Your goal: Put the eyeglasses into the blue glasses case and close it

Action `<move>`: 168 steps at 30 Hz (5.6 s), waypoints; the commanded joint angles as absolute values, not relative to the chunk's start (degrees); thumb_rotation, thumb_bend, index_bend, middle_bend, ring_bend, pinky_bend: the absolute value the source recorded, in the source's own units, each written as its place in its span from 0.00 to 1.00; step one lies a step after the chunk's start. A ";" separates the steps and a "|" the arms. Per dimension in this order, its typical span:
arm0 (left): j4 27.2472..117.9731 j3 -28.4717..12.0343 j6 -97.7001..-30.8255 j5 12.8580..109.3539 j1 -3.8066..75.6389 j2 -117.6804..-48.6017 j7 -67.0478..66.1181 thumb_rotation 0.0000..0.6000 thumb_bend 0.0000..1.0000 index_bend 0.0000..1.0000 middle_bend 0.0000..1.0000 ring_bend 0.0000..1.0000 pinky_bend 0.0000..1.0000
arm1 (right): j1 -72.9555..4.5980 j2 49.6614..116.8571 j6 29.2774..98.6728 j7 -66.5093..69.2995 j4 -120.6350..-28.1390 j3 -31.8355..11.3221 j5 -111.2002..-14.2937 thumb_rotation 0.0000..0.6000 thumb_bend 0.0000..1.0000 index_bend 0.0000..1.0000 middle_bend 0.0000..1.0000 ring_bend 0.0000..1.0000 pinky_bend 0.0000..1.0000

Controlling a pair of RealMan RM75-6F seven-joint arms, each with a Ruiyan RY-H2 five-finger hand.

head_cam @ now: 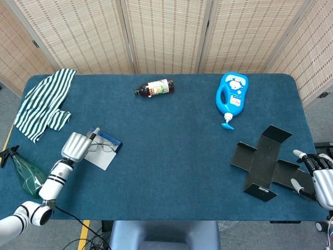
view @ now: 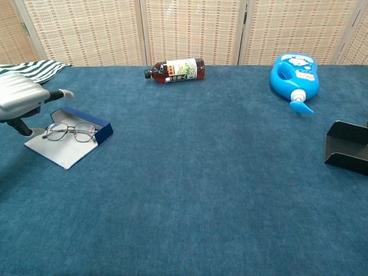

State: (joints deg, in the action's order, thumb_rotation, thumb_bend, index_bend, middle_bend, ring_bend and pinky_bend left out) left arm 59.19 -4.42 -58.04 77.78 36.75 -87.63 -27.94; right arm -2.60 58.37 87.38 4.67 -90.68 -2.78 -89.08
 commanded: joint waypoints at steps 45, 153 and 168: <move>73.61 -4.01 -51.61 53.33 40.75 -82.60 -44.07 1.00 0.32 0.22 0.96 0.93 1.00 | -2.20 58.31 87.91 4.89 -90.62 -2.71 -89.02 1.00 0.26 0.17 0.36 0.25 0.25; 61.49 3.60 -62.69 80.09 37.74 -90.05 -15.41 1.00 0.21 0.28 0.94 0.92 0.99 | -2.26 58.65 87.64 5.40 -90.04 -2.61 -89.26 1.00 0.26 0.17 0.37 0.26 0.26; 58.91 1.08 -60.42 80.47 37.30 -91.78 -15.47 1.00 0.21 0.28 0.94 0.92 0.99 | -2.18 58.69 87.56 5.51 -89.86 -2.64 -88.90 1.00 0.26 0.17 0.37 0.26 0.26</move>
